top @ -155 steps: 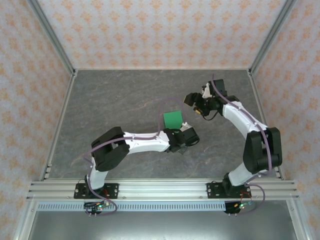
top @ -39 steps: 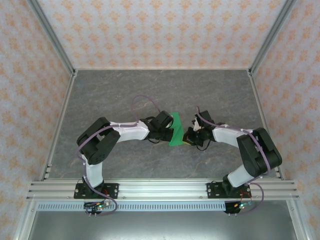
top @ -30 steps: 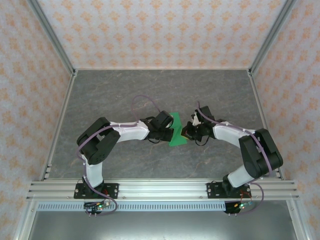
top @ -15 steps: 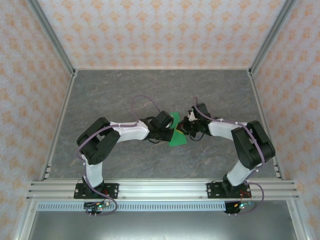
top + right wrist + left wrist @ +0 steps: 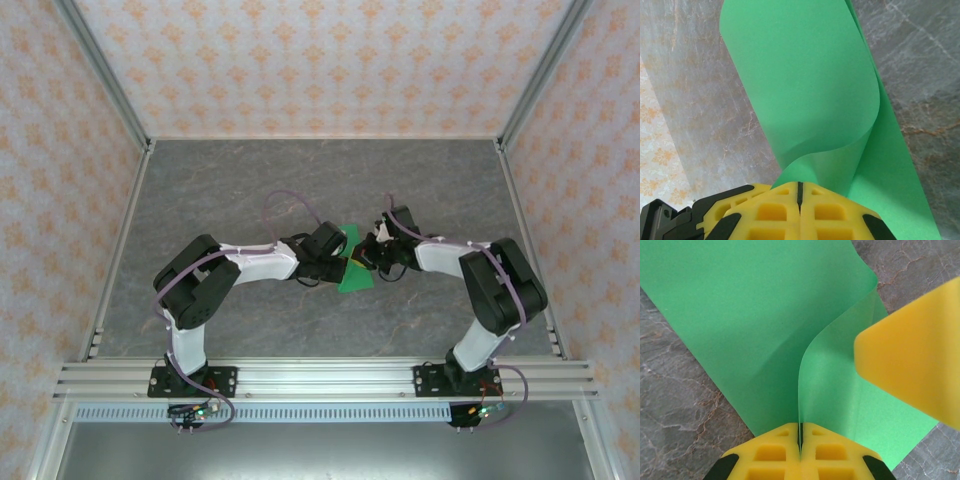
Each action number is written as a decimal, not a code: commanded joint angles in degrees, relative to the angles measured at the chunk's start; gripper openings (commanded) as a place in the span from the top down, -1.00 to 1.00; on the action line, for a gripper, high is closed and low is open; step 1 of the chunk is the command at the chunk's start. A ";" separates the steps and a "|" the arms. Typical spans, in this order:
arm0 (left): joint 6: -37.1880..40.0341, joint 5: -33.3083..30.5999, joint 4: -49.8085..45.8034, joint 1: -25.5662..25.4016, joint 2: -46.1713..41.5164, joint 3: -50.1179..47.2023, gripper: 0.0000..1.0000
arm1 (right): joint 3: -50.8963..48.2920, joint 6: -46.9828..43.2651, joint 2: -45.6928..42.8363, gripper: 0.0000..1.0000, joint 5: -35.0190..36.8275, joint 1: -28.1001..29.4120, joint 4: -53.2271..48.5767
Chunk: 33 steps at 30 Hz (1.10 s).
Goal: Fold a paper plane with a square sheet of paper (fold left side to right side)
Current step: Fold the triangle a second time at the center of the table.
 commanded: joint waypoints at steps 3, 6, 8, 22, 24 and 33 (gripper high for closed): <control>1.22 -1.62 -2.63 0.16 -0.81 -0.95 0.97 | 2.31 0.37 1.82 0.88 -0.50 0.90 1.51; 1.22 -1.64 -2.71 0.15 -0.83 -1.03 0.98 | 2.49 0.12 2.65 0.88 -0.52 0.88 1.50; 1.22 -1.66 -2.87 0.16 -0.91 -1.04 0.98 | 2.52 -0.12 3.07 0.88 -0.23 0.95 1.35; 1.91 -1.80 -4.29 0.19 -0.91 -0.71 0.97 | 2.88 -3.47 4.85 0.88 2.07 0.88 -1.82; 1.87 -1.79 -4.43 0.17 -0.91 -0.63 0.97 | 2.95 -3.80 5.11 0.88 2.43 0.92 -2.13; 1.95 -1.76 -4.73 0.15 -1.00 -0.57 0.97 | 2.83 -5.58 5.88 0.88 4.61 0.95 -5.06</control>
